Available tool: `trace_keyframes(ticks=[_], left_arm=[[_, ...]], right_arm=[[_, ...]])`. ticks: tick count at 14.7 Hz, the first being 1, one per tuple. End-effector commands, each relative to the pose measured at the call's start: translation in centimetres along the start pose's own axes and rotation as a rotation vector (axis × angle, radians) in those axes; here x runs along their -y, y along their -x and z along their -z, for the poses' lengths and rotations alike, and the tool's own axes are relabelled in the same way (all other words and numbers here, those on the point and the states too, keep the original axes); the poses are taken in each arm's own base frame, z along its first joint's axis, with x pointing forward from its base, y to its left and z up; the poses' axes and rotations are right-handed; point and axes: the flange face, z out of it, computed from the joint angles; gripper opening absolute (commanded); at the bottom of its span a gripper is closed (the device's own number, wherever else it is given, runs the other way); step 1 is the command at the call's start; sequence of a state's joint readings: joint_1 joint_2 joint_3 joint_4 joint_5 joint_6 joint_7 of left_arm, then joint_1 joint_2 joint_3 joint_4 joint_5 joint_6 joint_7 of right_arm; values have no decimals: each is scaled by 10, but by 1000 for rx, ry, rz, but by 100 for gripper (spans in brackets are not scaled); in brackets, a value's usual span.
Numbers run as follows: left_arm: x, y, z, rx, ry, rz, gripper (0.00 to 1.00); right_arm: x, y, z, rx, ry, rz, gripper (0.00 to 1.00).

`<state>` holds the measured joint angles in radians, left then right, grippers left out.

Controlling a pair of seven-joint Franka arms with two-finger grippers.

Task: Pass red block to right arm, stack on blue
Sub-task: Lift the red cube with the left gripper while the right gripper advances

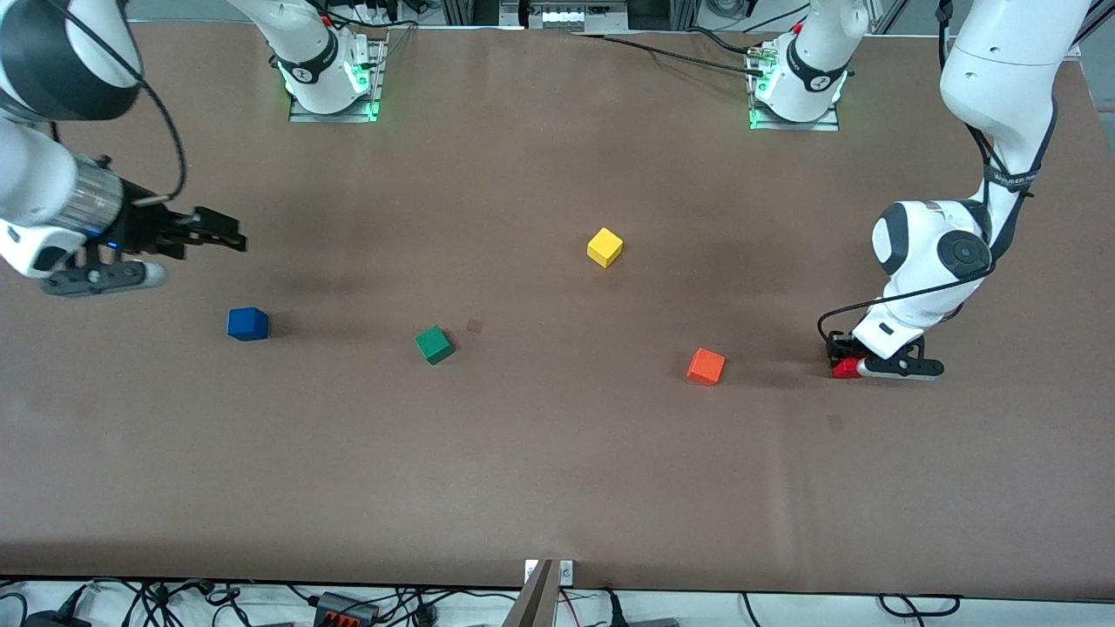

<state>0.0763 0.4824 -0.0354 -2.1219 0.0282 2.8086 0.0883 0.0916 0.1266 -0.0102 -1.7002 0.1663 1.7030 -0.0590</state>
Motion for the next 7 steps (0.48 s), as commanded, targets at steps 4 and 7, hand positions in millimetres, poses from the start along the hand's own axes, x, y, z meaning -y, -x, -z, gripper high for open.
trace_keyframes(ticks=[4,7], left_arm=[[2,-46,77,49,7,-90,22],[3,-76,117,153,24,-127,22]], right_arm=[[84,-19,-28,-23,-154,60,100],[119,-27,-45,-46,-210,83,100]])
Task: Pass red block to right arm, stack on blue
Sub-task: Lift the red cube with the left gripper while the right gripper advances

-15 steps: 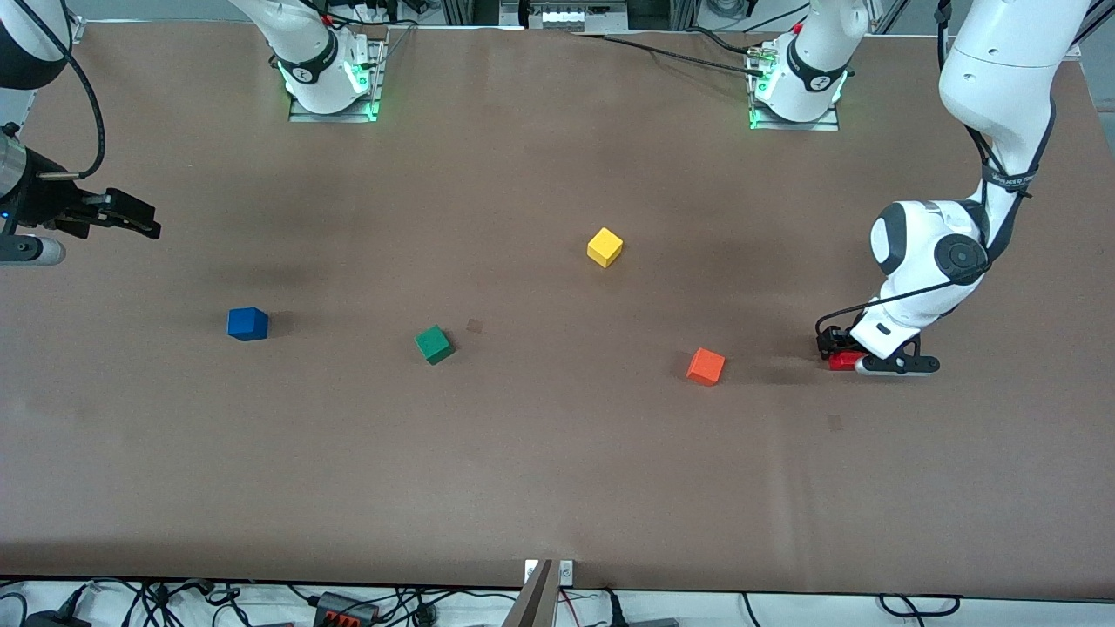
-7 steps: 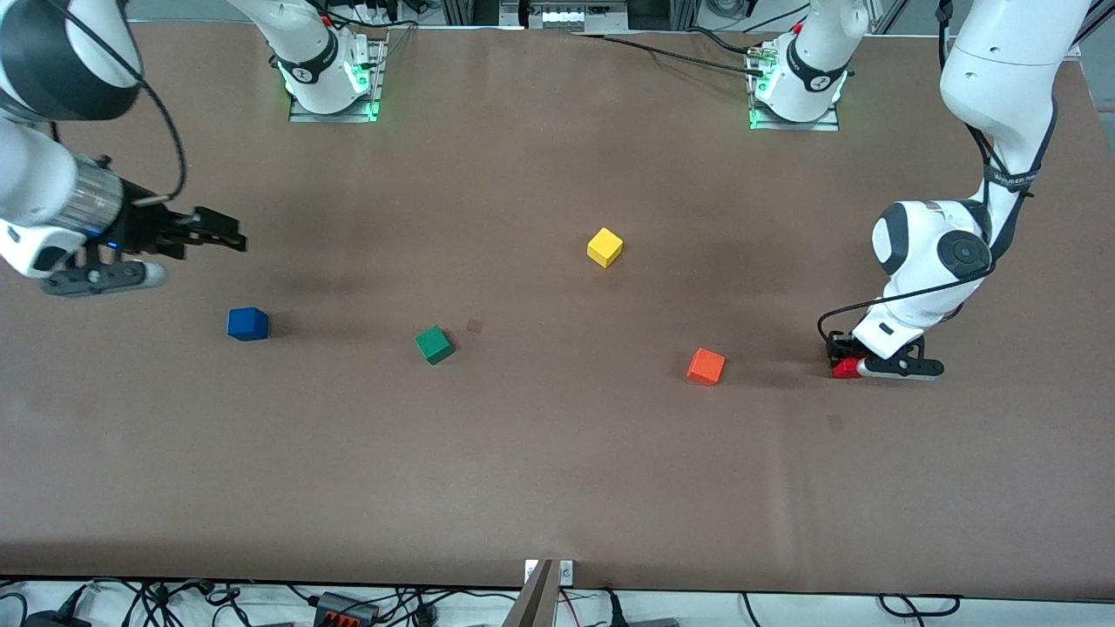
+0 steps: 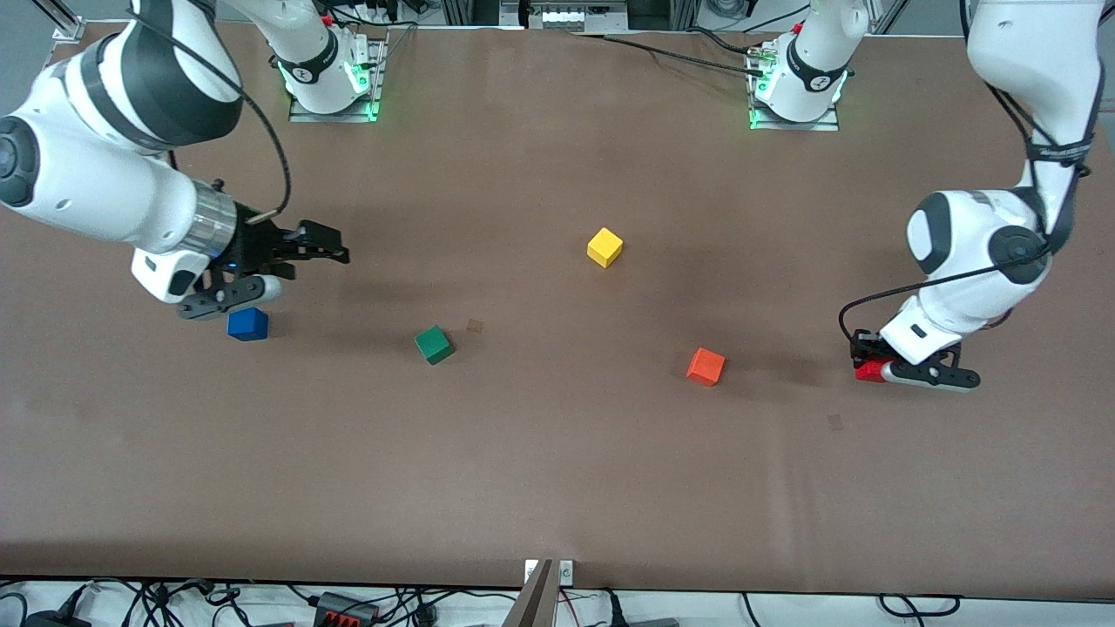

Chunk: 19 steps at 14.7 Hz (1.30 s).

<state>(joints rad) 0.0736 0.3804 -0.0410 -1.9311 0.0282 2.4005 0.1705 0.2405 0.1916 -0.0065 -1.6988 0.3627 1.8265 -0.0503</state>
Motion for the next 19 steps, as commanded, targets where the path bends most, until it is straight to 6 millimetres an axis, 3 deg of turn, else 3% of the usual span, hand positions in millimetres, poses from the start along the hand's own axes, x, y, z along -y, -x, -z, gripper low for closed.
trace_keyframes(ticks=[1,4,9,11,13,14,19], left_arm=[[1,-26,44,40,16,-56,22],[-6,-38,82,101,37,-107,22],[-73,-38,151,155,130,-284,22],[-96,-31,164,183,177,-388,22],[-131,-29,177,171,226,-519,22],[-137,-29,182,151,266,-530,19],[-199,-32,203,-8,623,-677,19]], right_arm=[[27,-7,-18,0,-46,7,100],[33,-13,-32,14,-174,-43,100],[49,-24,-47,33,-453,-136,100],[54,-31,-50,32,-580,-183,100],[58,-39,-62,39,-708,-213,100],[59,-43,-68,38,-759,-218,100],[70,-55,-93,46,-1016,-288,100]])
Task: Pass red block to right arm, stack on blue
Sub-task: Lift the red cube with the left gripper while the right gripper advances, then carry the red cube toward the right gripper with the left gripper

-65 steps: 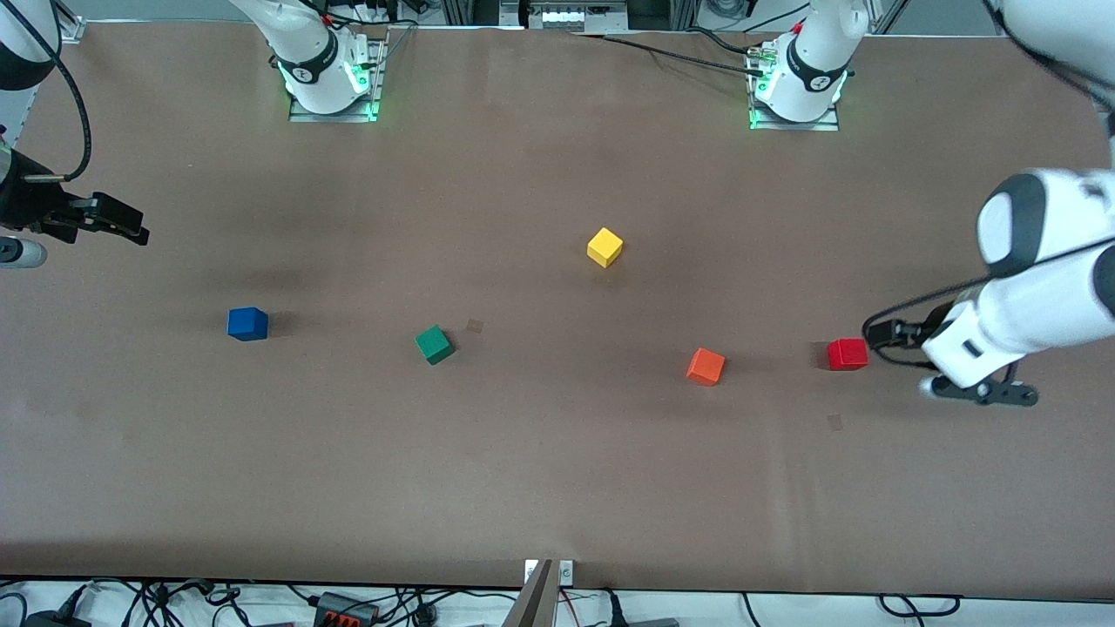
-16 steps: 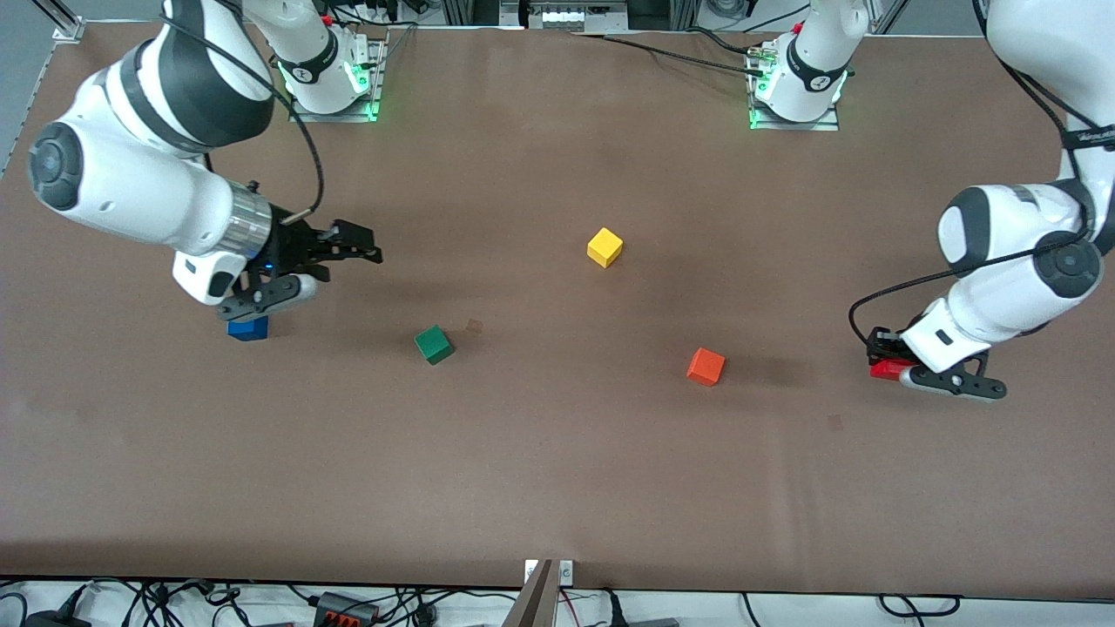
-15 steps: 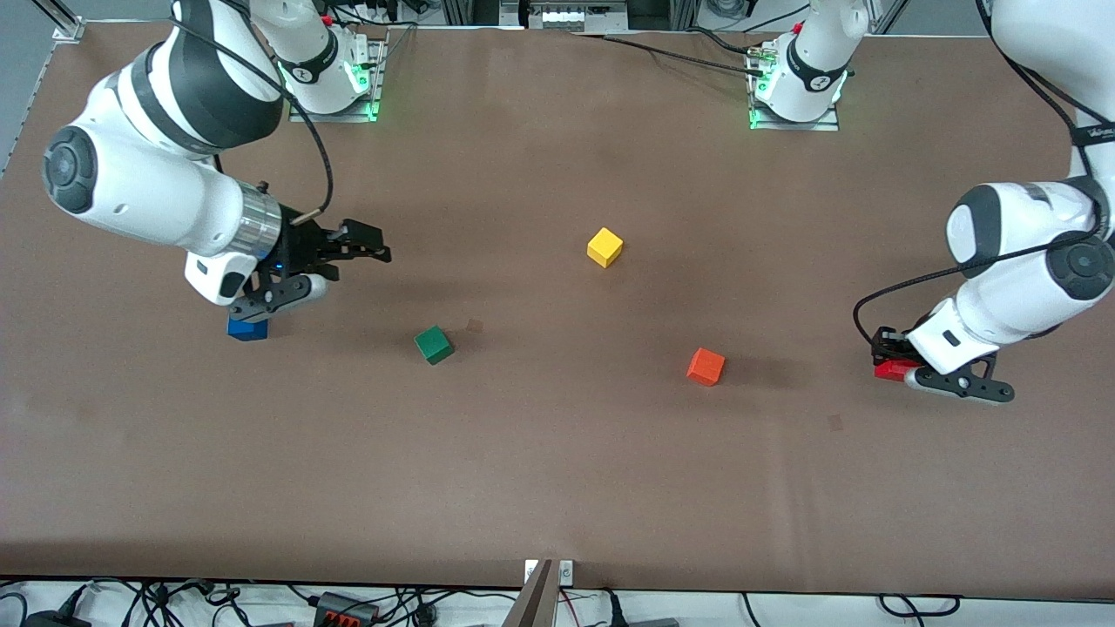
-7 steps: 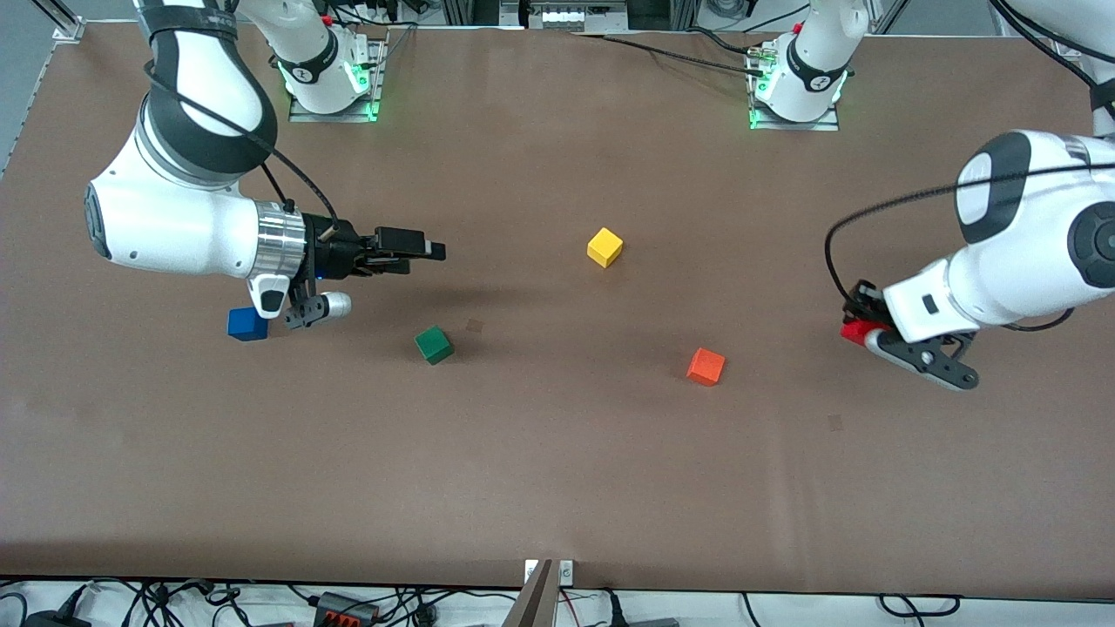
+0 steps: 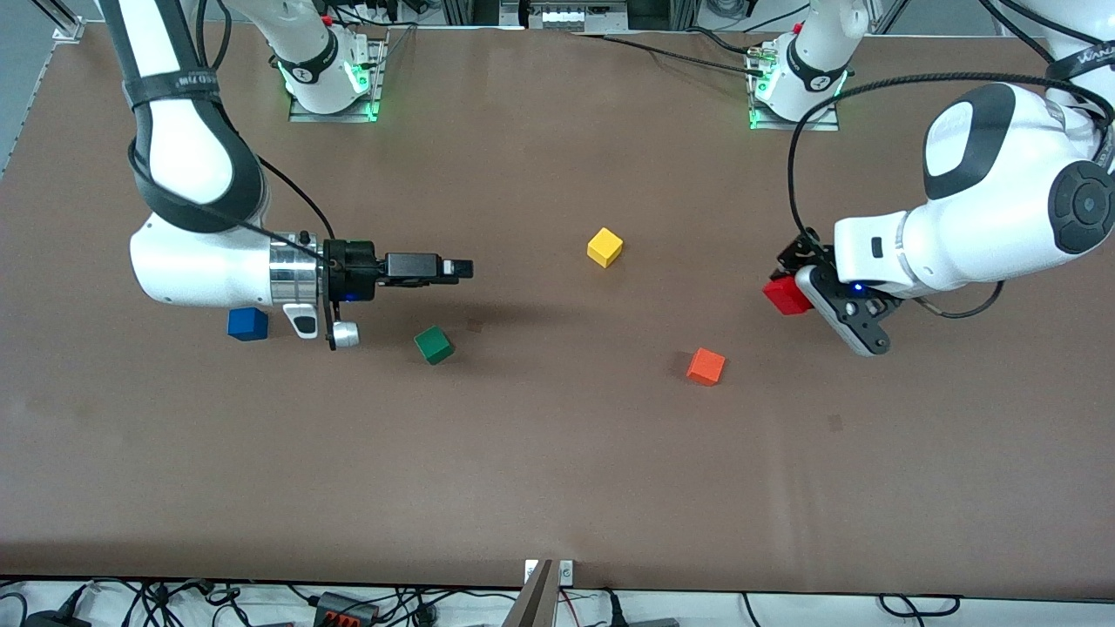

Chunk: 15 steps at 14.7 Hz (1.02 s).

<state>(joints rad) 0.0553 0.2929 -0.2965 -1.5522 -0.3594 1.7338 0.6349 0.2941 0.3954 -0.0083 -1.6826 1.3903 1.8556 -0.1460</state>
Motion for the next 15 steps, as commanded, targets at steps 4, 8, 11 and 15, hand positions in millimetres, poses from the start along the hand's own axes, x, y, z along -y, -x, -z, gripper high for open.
trace_keyframes(ticks=[4,8,11,15], left_arm=[[-47,-42,-10,-338,325,-386,20],[-47,-58,-17,-632,390,-631,18],[-63,-74,-35,-772,342,-707,14],[-88,-99,-76,-949,256,-671,13]], right_arm=[[-5,-9,-35,29,-167,1,100],[-19,-10,-40,97,-211,45,100],[-24,-15,-33,104,-246,43,100],[-25,-15,-31,101,-243,43,100]])
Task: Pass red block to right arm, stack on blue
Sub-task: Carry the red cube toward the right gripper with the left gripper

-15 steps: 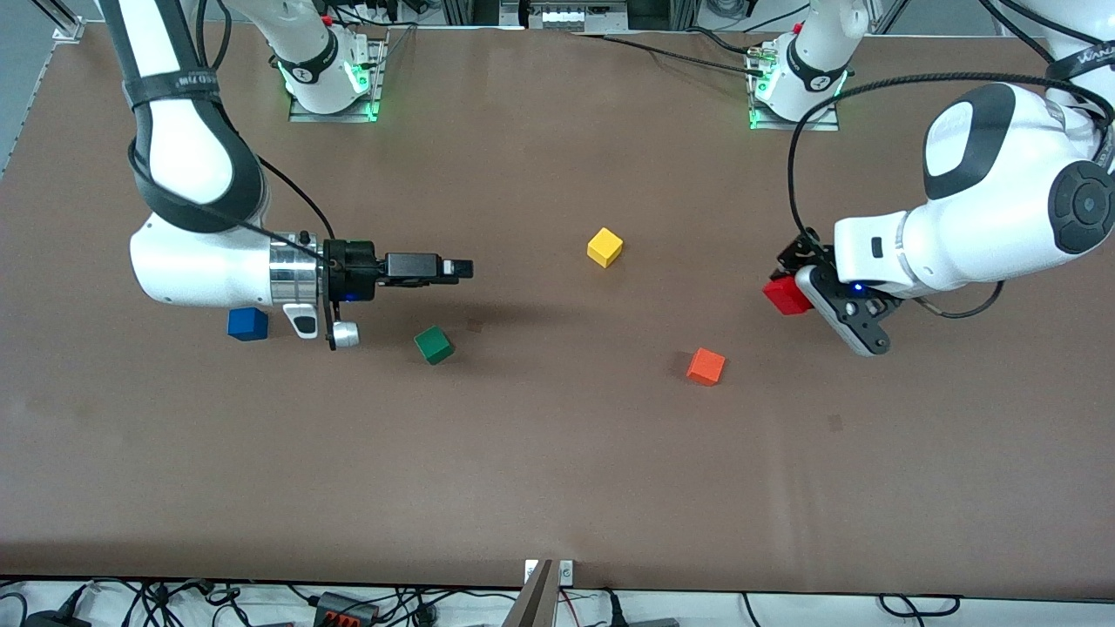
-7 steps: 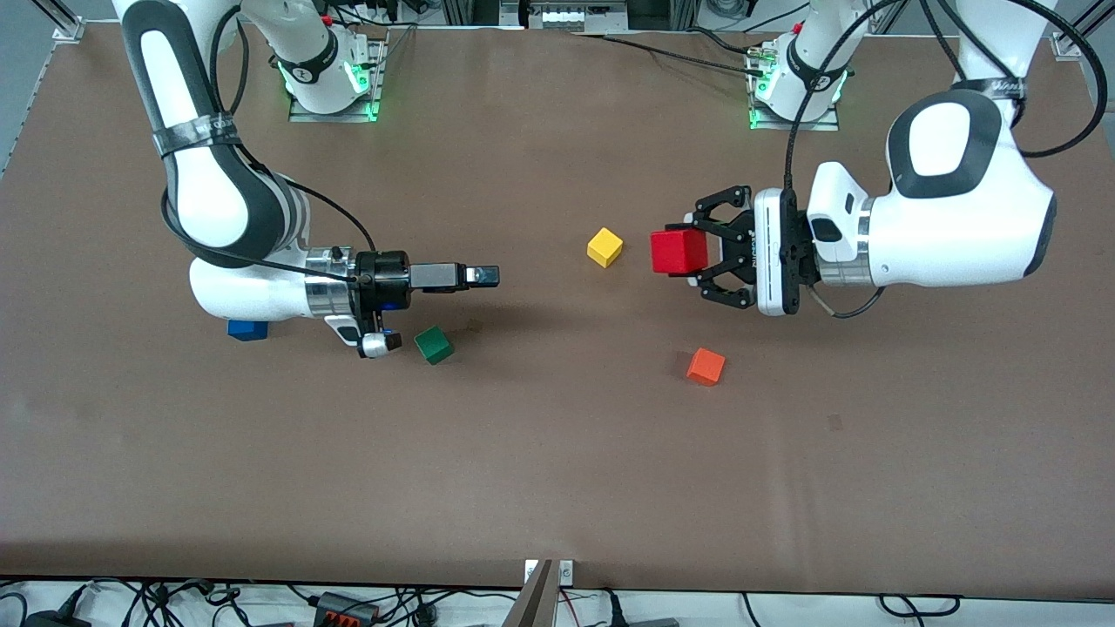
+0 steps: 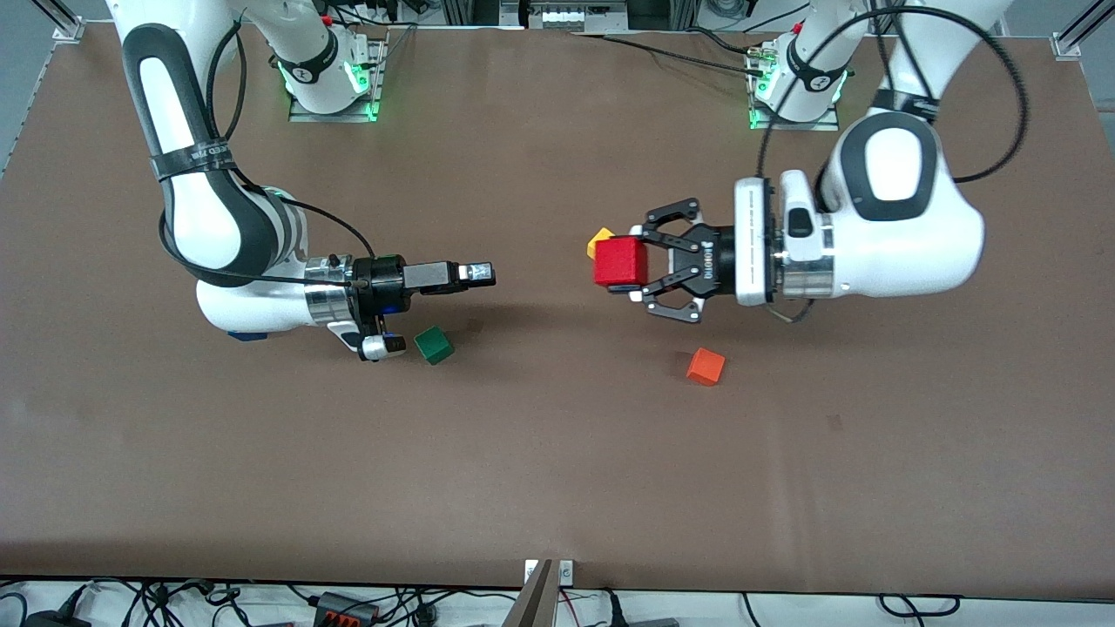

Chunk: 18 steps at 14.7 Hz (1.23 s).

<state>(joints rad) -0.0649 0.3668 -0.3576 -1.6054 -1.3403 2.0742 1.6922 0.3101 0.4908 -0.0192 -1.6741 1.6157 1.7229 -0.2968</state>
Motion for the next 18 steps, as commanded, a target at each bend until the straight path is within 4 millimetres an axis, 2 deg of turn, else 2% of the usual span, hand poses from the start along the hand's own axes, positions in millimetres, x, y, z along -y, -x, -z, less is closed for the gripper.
trace_keyframes(ticks=[1,4,7,10,15,18], left_arm=[[-6,14,-38,-75,-63,-10,13],[-19,27,-84,-158,-144,4,13],[-19,51,-109,-248,-176,-8,13],[-22,61,-122,-285,-194,-24,13],[-27,58,-130,-314,-198,3,13],[-34,58,-140,-315,-200,19,13]], right_arm=[[5,-3,0,8,-27,23,100],[5,-7,12,-10,-38,16,100],[9,-9,19,15,-162,2,100],[-6,-14,30,39,-192,5,100],[-8,-10,4,64,-172,1,100],[8,-16,-3,68,-169,11,100]])
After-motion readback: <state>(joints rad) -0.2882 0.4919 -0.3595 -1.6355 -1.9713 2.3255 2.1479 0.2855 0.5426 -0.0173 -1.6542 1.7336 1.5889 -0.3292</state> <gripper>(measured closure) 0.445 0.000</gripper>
